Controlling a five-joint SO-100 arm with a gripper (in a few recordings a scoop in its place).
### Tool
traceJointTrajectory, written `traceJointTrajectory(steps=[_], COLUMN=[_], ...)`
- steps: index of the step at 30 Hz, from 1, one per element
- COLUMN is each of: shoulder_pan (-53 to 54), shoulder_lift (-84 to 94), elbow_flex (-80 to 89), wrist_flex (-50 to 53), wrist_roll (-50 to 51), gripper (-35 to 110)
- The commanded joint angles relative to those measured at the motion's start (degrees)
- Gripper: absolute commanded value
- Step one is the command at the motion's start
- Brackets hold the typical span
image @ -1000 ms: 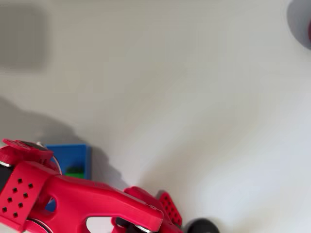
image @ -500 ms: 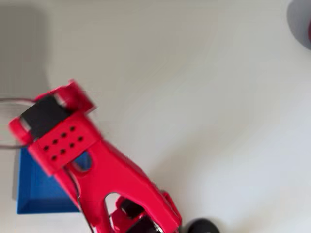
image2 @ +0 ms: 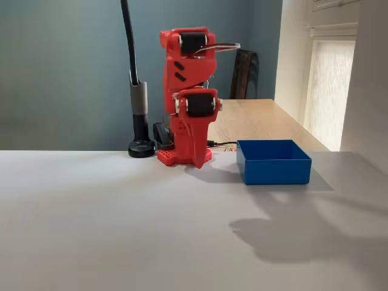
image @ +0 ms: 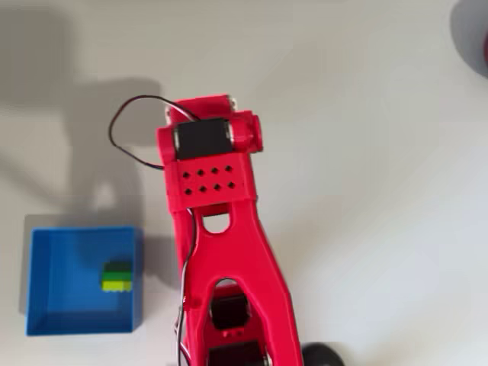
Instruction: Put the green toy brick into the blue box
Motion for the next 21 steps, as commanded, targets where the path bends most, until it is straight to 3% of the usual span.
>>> traceJointTrajectory(steps=[1,7,21], shoulder_pan=[1.4,1.1,2.1], shoulder_lift=[7.9,24.3,57.7], elbow_flex=[6.5,23.6,53.3], wrist_flex=[-4.8,-10.5,-12.6], wrist_roll=[-0.7,-3.6,-6.4], gripper=[0,0,0])
